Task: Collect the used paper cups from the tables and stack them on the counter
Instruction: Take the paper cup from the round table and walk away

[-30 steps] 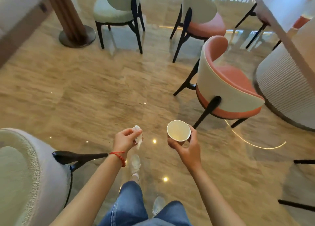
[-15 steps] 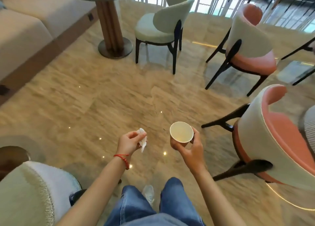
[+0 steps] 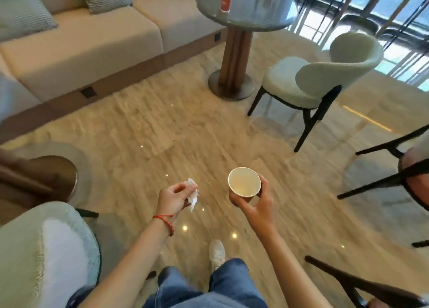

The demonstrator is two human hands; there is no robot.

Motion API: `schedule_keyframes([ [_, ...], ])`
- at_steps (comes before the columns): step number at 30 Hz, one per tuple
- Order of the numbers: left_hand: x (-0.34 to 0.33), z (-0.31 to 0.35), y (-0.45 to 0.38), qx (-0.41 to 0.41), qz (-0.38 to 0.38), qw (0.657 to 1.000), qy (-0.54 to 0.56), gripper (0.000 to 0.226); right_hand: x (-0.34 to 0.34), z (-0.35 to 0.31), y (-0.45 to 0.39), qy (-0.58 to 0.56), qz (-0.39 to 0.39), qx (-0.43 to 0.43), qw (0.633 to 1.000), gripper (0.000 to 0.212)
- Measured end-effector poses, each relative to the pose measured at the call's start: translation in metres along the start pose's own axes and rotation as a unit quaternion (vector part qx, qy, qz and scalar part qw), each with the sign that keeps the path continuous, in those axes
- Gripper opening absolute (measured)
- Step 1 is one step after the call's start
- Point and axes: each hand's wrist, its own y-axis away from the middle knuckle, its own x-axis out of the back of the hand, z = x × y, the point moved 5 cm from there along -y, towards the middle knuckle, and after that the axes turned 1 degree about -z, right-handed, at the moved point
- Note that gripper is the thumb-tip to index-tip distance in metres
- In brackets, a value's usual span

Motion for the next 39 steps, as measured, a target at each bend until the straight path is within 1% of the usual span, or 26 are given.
schedule_keyframes([
  [3,0.005,0.023,-0.019,-0.016,0.042,0.999,0.028,0.025,-0.02,-0.011,-0.049,0.0,-0.06,0.018,0.998,0.069],
  [5,0.014,0.033,-0.03,-0.023,0.078,0.996,0.046,0.024,-0.039,-0.016,-0.073,0.001,-0.094,0.028,0.995,0.069],
  [9,0.044,0.049,-0.051,-0.022,0.149,0.986,0.067,0.017,-0.084,-0.03,-0.105,-0.004,-0.148,0.036,0.988,0.065],
  [13,0.079,0.07,-0.077,-0.031,0.193,0.977,0.081,0.02,-0.138,-0.042,-0.131,-0.004,-0.197,0.038,0.98,0.065],
  [16,0.107,0.092,-0.106,-0.033,0.199,0.974,0.104,0.019,-0.187,-0.054,-0.154,-0.013,-0.224,0.037,0.974,0.065],
  [20,0.154,0.13,-0.15,-0.045,0.205,0.971,0.111,0.028,-0.256,-0.078,-0.185,-0.016,-0.248,0.032,0.968,0.063],
  [24,0.193,0.165,-0.184,-0.049,0.221,0.966,0.126,0.022,-0.316,-0.106,-0.211,-0.019,-0.274,0.039,0.961,0.062],
  [27,0.215,0.185,-0.204,-0.046,0.237,0.962,0.13,0.017,-0.346,-0.122,-0.226,-0.017,-0.286,0.042,0.957,0.062],
  [32,0.242,0.216,-0.24,-0.048,0.253,0.955,0.148,0.018,-0.392,-0.14,-0.26,-0.014,-0.306,0.053,0.95,0.061],
  [36,0.265,0.24,-0.279,-0.05,0.273,0.946,0.165,0.02,-0.436,-0.149,-0.301,-0.012,-0.322,0.055,0.945,0.063],
  [39,0.28,0.262,-0.317,-0.048,0.283,0.943,0.167,0.014,-0.475,-0.155,-0.339,-0.009,-0.333,0.057,0.941,0.065],
])
